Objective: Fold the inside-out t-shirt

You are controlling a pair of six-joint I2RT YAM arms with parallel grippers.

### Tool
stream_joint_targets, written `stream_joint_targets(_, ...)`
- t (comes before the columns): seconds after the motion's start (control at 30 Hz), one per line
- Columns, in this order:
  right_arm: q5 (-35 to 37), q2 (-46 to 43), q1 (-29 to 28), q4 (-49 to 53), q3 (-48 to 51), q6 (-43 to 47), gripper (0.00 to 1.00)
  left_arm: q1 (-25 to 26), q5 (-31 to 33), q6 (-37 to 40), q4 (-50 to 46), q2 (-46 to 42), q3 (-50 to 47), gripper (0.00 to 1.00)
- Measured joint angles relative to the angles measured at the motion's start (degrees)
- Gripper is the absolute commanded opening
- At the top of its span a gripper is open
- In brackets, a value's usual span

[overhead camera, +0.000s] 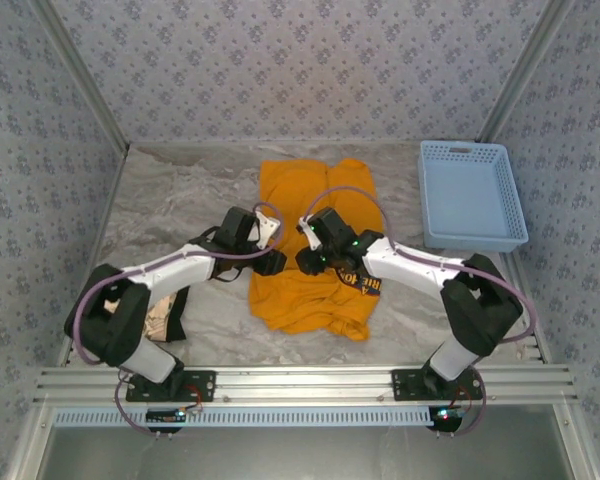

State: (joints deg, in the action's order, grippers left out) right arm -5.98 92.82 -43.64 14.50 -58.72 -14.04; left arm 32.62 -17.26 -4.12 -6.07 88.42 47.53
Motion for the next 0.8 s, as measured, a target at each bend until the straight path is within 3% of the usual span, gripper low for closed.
stream_joint_targets(0.4,-5.81,5.66,2.32,-4.48,2.47,-3.61,0.4,-0.17,0.63,13.66,0.57,11.28,5.84,0.48)
stream_joint_targets(0.47,-6.16,5.62,2.51,-5.22,2.56,-4.11,0.41,-0.81,0.33,14.32,-0.17,14.62,8.94,0.39)
stream_joint_targets(0.6,-6.64,4.66,2.36,-7.15,3.96,-4.83,0.43,-1.29,-0.7,14.88,-0.94,18.32,13.22,0.07)
stream_joint_targets(0.8,-6.91,2.56,1.81,-9.84,7.8,-5.66,0.46,-1.51,-6.75,13.57,-5.88,17.27,16.72,0.0)
